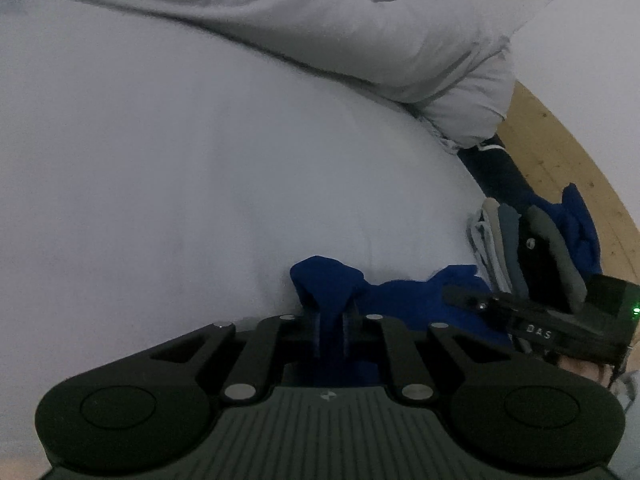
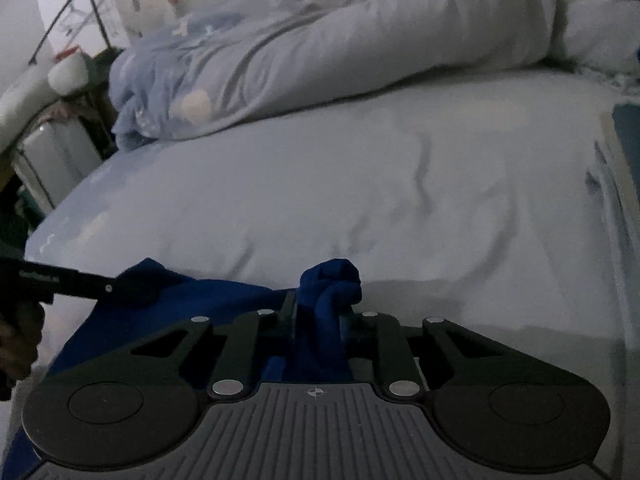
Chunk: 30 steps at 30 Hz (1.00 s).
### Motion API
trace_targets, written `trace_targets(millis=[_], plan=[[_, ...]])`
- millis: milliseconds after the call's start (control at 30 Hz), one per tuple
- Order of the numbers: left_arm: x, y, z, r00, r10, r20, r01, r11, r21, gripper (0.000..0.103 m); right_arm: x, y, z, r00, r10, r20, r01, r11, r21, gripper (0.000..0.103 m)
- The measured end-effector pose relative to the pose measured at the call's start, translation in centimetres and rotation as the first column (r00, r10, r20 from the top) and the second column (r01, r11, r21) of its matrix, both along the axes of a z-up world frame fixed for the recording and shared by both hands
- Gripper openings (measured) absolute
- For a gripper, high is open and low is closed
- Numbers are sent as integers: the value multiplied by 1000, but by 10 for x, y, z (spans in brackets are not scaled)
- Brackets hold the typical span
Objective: Fold clothes
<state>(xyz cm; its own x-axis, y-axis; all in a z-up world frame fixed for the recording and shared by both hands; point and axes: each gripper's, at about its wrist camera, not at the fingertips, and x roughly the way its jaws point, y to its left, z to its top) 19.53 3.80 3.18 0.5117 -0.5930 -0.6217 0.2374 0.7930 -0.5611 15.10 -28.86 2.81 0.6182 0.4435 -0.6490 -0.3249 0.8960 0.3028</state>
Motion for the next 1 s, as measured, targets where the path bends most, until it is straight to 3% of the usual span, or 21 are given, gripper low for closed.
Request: trace_targets(millis=[233, 467, 700, 1000], plan=[[-29, 2, 54, 995, -10, 95, 12, 1000, -21, 13, -34, -9, 58, 993, 47, 111, -47, 999, -2, 18], [-96, 10, 100, 977, -78, 197, 95, 992, -79, 12, -116, -26, 118, 969, 104, 223, -107, 994, 0, 18], [-190, 20, 93, 966, -167, 197, 193, 974, -121, 12, -219, -37, 134, 955, 210, 209, -200, 977, -69, 18], [-278, 16, 55, 969, -232, 82, 241, 964, -111, 12, -306, -23, 100, 948, 317, 38, -302, 929, -215, 18]])
